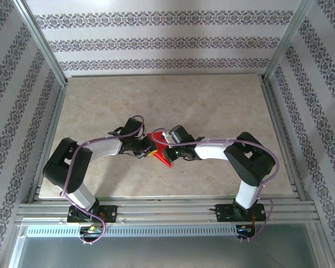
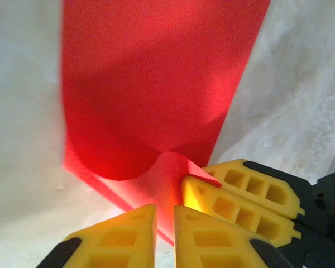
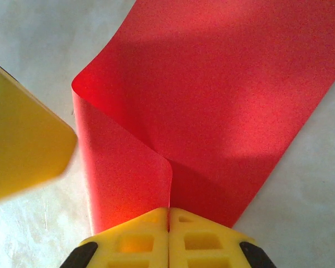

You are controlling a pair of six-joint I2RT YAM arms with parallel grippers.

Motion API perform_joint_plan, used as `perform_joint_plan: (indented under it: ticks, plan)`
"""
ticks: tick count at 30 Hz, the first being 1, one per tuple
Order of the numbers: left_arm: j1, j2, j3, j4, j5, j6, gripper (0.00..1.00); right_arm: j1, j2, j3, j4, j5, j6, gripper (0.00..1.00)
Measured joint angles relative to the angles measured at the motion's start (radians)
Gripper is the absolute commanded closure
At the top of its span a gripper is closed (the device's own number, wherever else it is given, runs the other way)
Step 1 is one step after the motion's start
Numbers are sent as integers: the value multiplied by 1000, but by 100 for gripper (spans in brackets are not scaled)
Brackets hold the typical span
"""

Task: Fold a paper plane with a square sheet of paper (pick it up from the middle)
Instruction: Third fold the triangle at the center of the table.

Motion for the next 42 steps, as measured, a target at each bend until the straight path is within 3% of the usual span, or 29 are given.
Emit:
perform_joint_plan:
  ticks: [7, 42]
  plan:
    - [-27, 61, 0, 109, 36, -48, 90, 0, 1, 0, 0, 0, 0, 93]
    - [-28, 101, -6, 101, -3, -22, 93, -6, 10, 11, -4, -7, 16, 93]
